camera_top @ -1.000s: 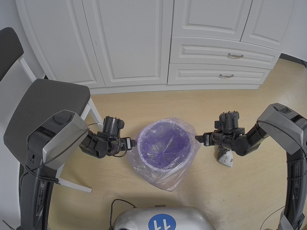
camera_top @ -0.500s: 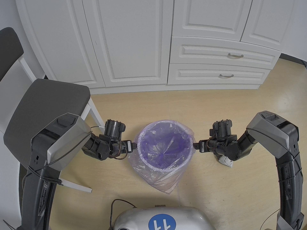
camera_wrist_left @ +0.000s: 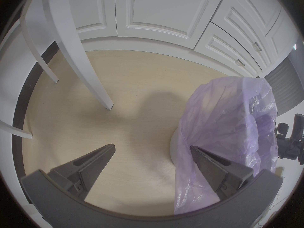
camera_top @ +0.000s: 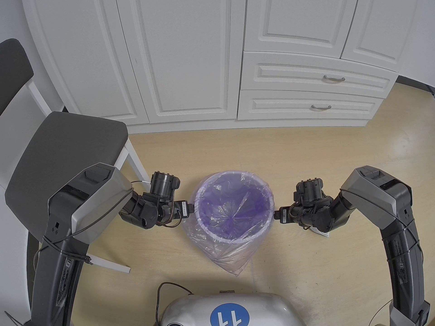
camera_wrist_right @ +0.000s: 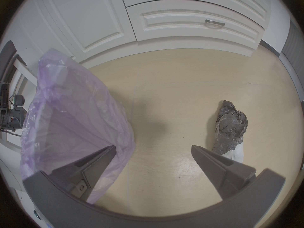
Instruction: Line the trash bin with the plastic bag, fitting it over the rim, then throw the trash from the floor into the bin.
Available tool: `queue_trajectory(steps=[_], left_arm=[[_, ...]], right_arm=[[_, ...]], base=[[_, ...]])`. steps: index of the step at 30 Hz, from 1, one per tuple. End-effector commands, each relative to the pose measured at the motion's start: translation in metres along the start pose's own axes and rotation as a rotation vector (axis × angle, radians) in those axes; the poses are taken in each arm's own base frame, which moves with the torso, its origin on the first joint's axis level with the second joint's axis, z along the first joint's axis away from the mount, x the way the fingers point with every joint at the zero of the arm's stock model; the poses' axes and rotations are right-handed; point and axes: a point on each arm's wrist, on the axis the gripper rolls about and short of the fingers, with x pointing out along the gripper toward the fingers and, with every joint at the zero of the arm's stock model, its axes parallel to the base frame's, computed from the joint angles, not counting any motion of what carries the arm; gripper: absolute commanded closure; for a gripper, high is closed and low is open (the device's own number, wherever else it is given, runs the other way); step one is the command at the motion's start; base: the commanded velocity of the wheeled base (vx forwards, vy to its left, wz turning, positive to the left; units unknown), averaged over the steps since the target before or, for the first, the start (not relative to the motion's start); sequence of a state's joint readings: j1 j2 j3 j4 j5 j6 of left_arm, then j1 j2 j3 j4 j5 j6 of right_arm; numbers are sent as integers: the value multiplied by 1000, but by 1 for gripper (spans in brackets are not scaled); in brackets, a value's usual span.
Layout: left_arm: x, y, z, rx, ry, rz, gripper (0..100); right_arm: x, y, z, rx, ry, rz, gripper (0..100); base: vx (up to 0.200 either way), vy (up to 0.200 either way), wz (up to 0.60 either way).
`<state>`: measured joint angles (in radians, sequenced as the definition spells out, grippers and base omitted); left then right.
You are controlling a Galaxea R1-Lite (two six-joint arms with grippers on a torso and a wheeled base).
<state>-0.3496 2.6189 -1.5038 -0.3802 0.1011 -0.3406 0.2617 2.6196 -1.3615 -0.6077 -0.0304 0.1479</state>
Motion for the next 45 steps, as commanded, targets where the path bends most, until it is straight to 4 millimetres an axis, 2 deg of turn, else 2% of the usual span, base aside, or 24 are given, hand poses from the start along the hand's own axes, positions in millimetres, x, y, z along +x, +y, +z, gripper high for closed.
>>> queue_trajectory(steps=[1,10,18,24,29,33,39,45], left_arm=[[1,0,1,-3,-6,4,0],[-5,1,5,-5,-11,5,0],[-10,1,7,-6,-17,3,0],[-27,-1,21,-12,-50,-9,0],[-38,-5,31,-36,-80,-22,0],[-48,-6,37,-42,-91,-27,0],[-51,-5,35,-30,-78,-31,0],[-51,-5,35,-31,-81,-31,0]], right_arm=[[4,1,-3,-2,39,-8,0],[4,5,-1,-9,167,-22,0],[3,8,-1,6,164,-23,0],[-16,0,24,28,105,-31,0],[-19,-3,33,55,78,-35,0],[-12,-1,37,84,21,-24,0],[10,17,32,185,-139,29,0],[13,22,40,252,-242,68,0]], base=[[0,0,0],[0,0,0],[0,0,0],[0,0,0],[0,0,0],[0,0,0],[0,0,0],[0,0,0]])
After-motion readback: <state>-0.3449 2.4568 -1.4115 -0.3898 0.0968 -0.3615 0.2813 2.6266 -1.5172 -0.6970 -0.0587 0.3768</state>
